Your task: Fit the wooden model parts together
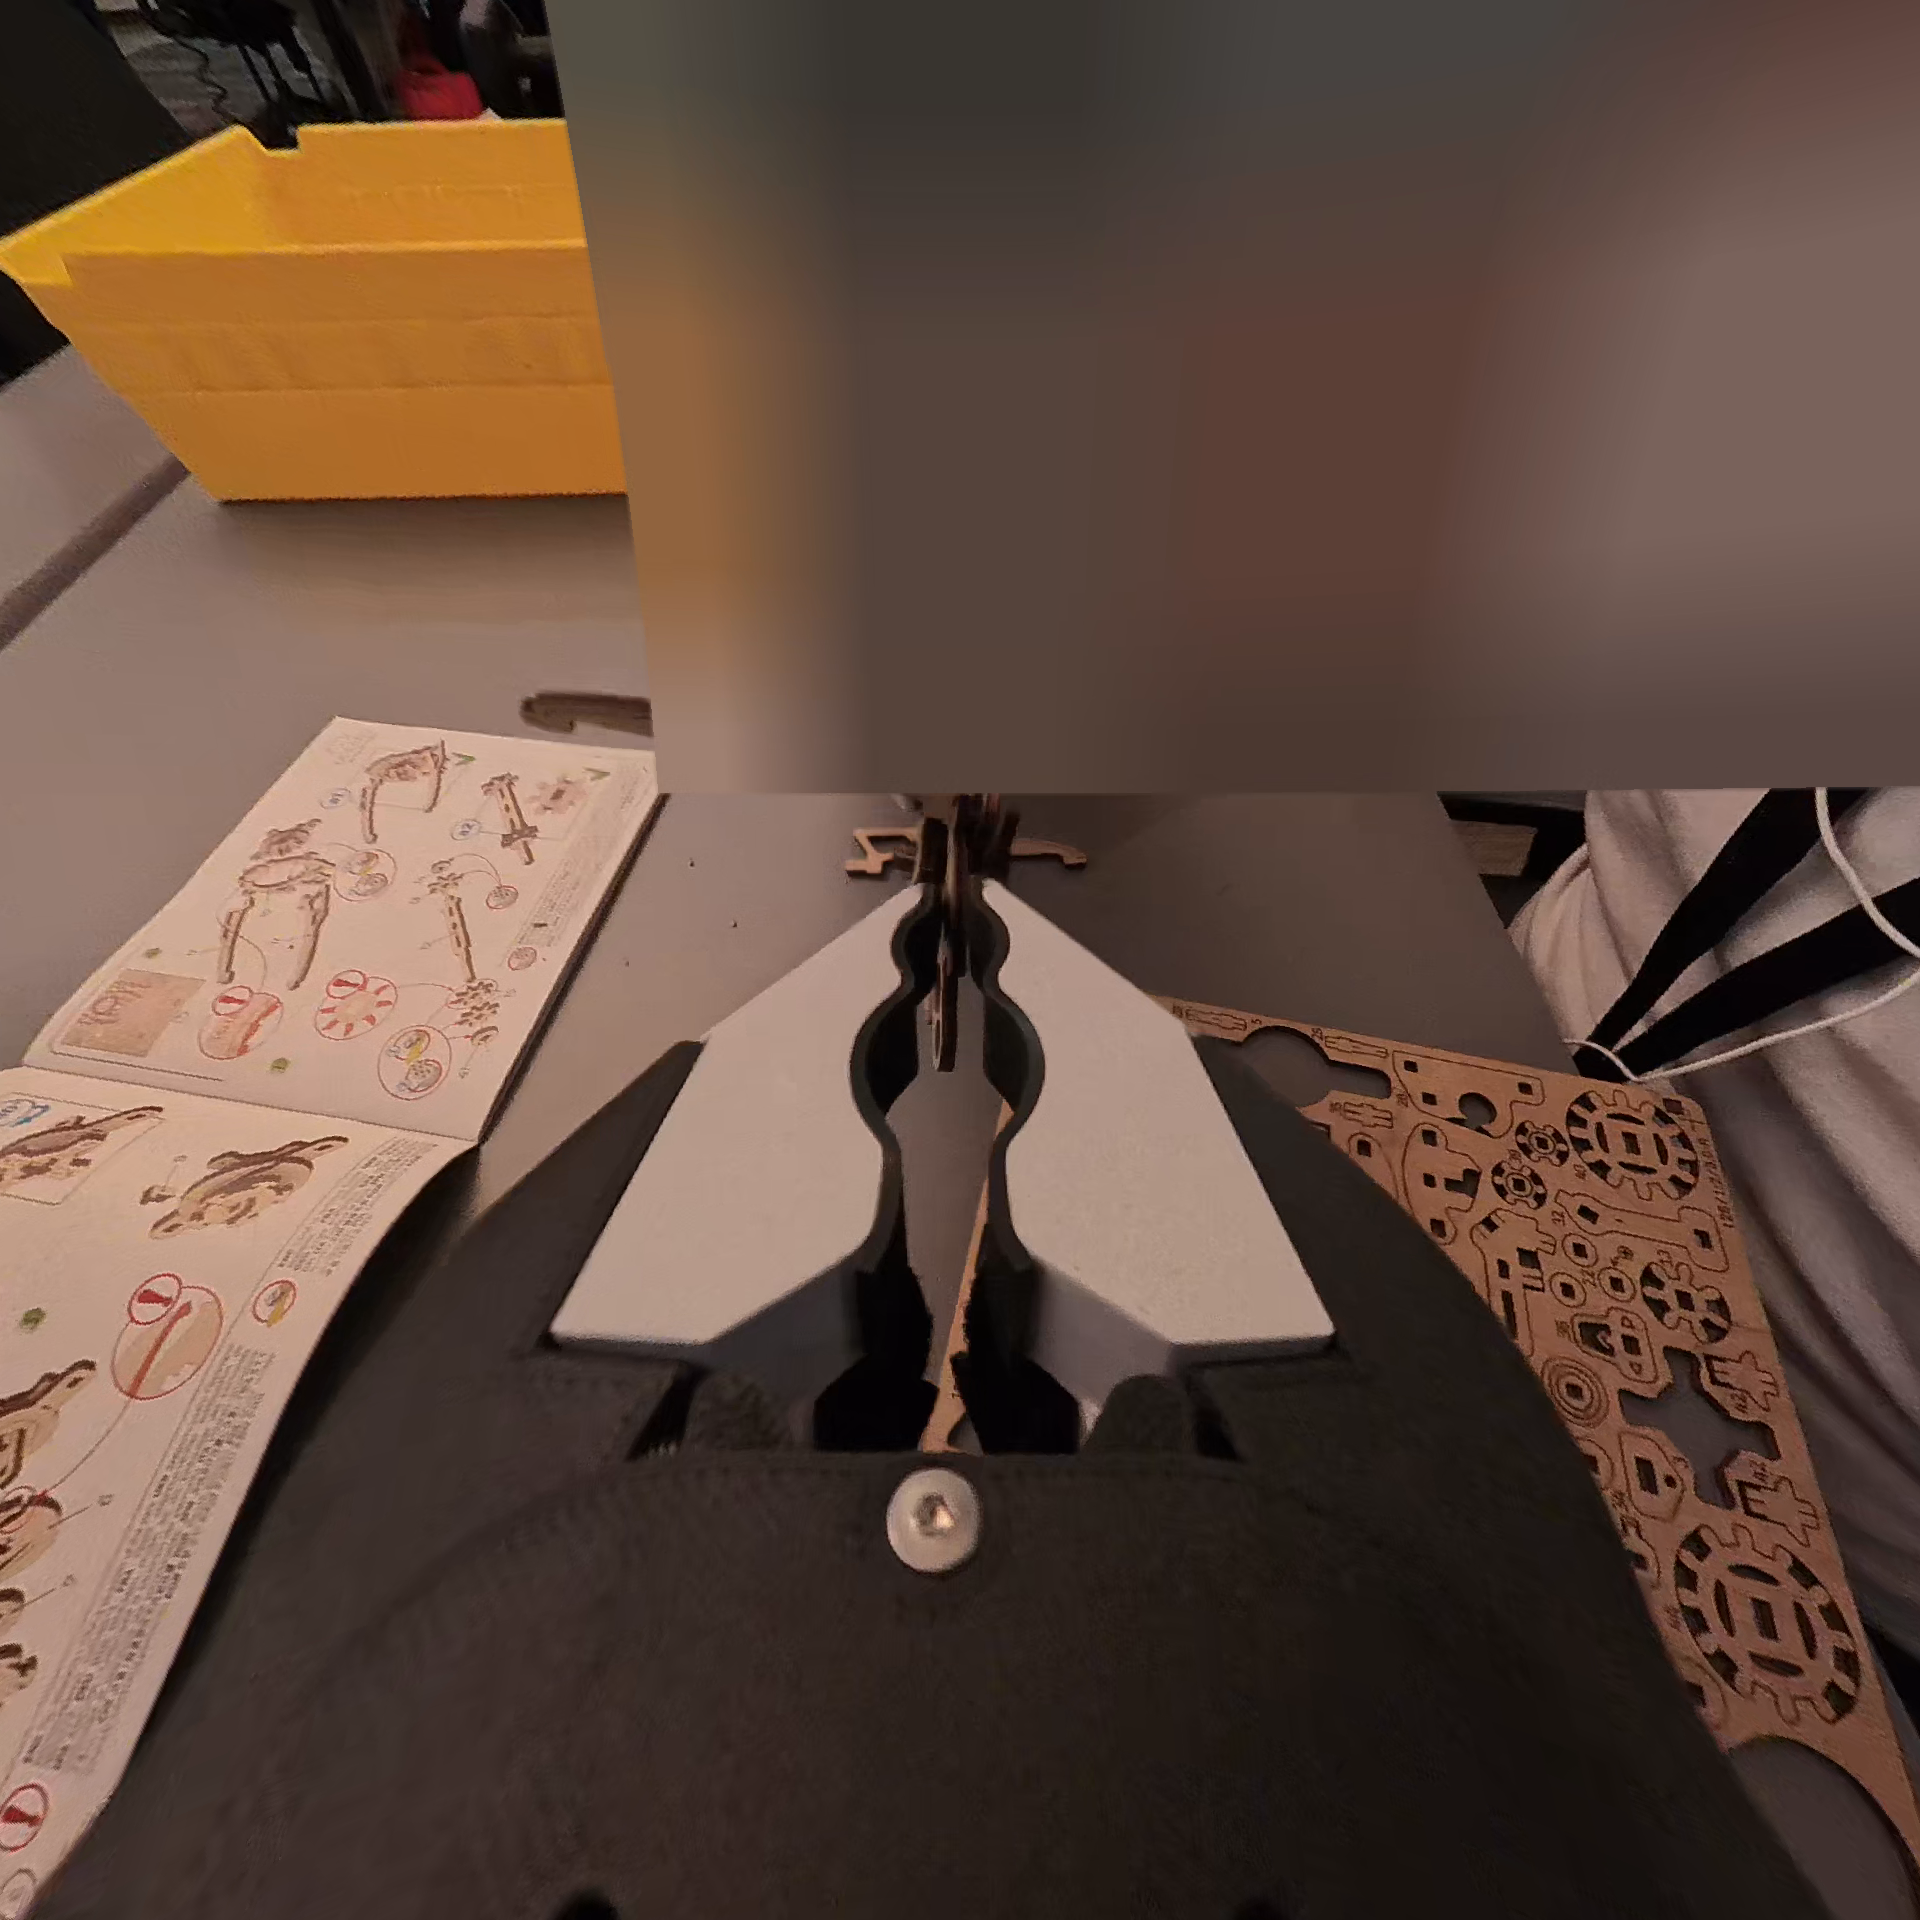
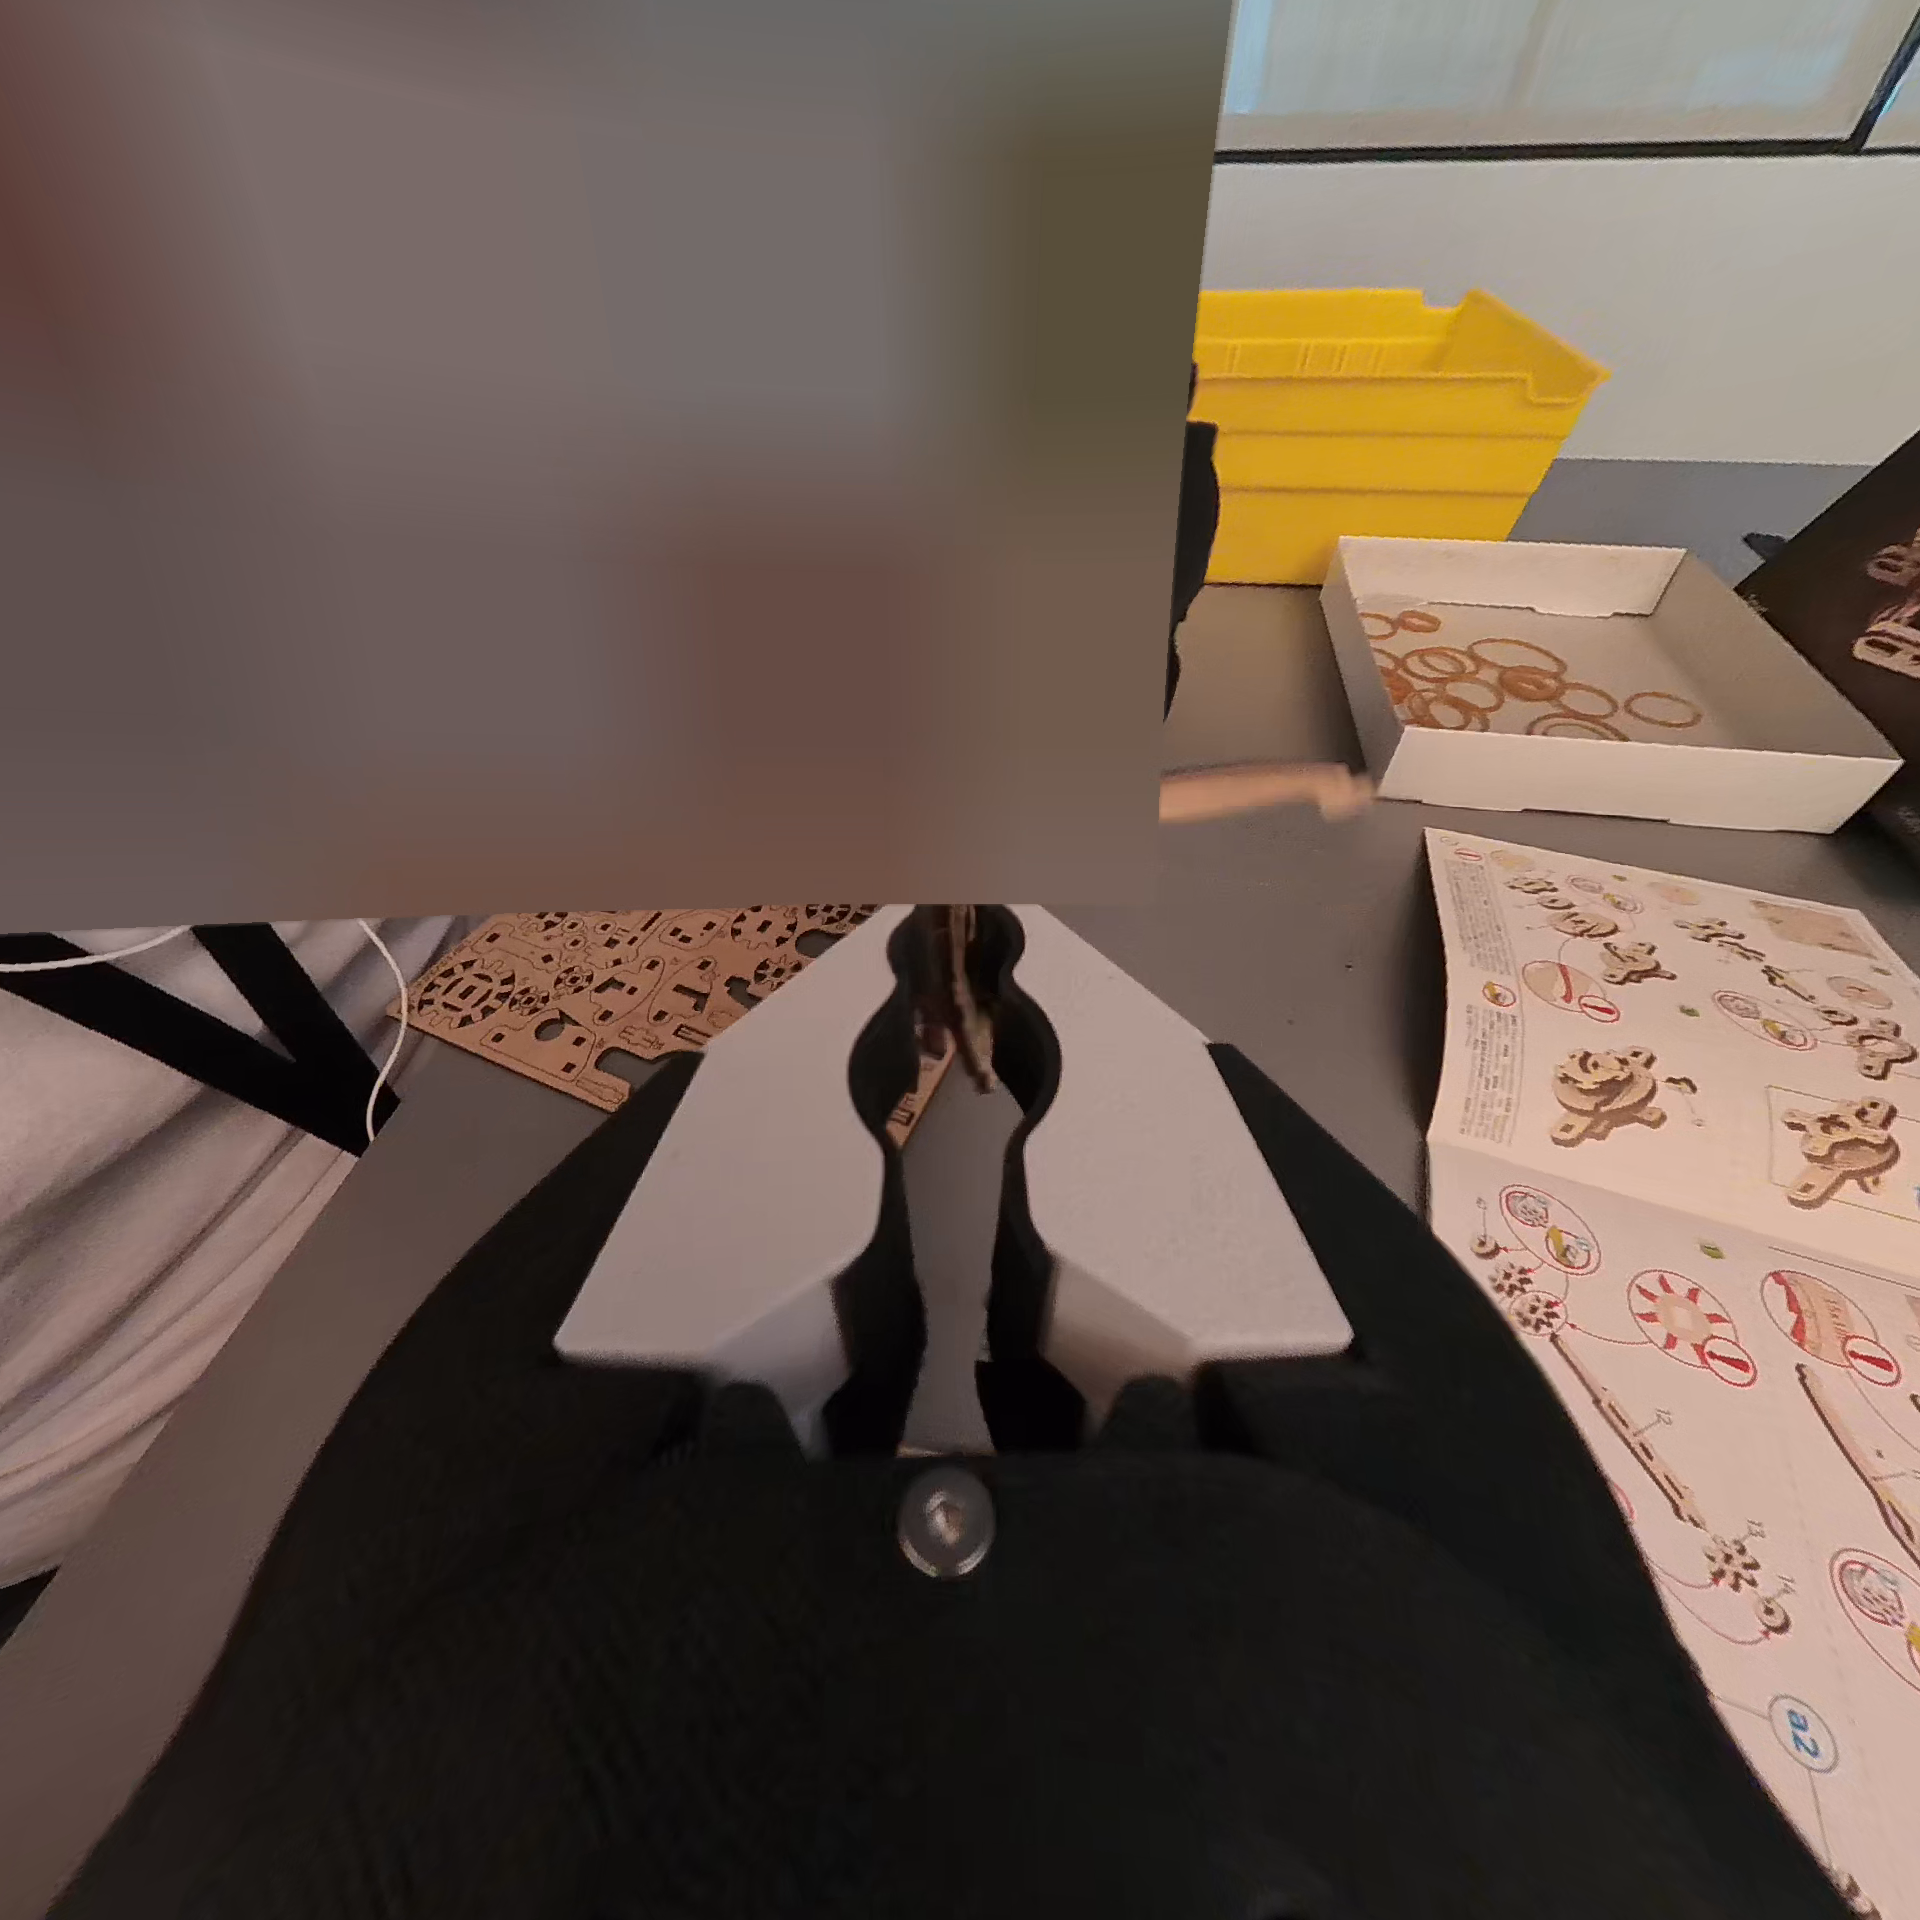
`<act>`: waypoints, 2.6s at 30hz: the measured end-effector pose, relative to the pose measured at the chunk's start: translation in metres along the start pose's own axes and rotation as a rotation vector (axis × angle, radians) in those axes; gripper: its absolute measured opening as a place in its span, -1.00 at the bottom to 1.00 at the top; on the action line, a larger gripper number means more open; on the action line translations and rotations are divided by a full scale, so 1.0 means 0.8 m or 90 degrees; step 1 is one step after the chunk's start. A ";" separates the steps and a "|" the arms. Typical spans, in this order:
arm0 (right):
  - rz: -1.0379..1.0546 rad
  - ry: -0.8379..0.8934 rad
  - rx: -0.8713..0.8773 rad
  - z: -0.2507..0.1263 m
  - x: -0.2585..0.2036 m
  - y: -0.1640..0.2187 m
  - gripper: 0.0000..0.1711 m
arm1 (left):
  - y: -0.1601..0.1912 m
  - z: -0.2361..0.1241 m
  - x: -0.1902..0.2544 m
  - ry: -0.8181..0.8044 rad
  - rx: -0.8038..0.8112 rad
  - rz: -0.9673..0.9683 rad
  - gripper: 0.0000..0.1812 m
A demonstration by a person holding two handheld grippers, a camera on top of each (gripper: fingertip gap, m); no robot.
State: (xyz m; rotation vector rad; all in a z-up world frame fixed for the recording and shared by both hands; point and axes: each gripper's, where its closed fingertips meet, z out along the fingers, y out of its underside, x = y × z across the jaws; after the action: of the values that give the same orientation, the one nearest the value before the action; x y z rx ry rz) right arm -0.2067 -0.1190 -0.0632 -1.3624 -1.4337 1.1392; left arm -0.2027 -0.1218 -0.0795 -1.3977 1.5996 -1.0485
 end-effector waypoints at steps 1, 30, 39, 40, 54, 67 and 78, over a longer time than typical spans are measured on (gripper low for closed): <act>-0.005 0.002 0.000 0.000 0.000 0.000 -1.00 | -0.003 0.000 -0.001 -0.006 0.008 0.003 -0.94; -0.003 -0.034 -0.021 0.009 -0.009 0.014 -0.88 | 0.005 0.012 0.013 -0.019 -0.026 0.090 -0.96; -0.001 -0.039 -0.023 0.007 -0.012 0.012 -1.00 | 0.007 0.012 0.013 -0.010 -0.026 0.073 -0.92; -0.003 -0.036 -0.021 0.007 -0.011 0.012 -1.00 | 0.008 0.011 0.012 -0.013 -0.027 0.074 -0.93; -0.012 -0.010 -0.009 0.000 0.000 0.009 -0.86 | 0.026 0.008 -0.001 -0.037 -0.082 0.105 -1.00; -0.004 -0.059 -0.014 0.007 -0.017 0.013 -0.89 | 0.033 0.012 0.011 -0.005 -0.108 0.116 -0.99; 0.016 -0.053 0.011 0.002 -0.012 0.005 -0.94 | 0.022 0.011 0.005 -0.030 -0.075 0.103 -0.91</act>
State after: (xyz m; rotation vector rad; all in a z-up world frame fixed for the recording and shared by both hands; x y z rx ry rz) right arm -0.2070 -0.1288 -0.0672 -1.3389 -1.4662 1.2348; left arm -0.2019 -0.1253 -0.0995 -1.3337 1.7314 -0.8321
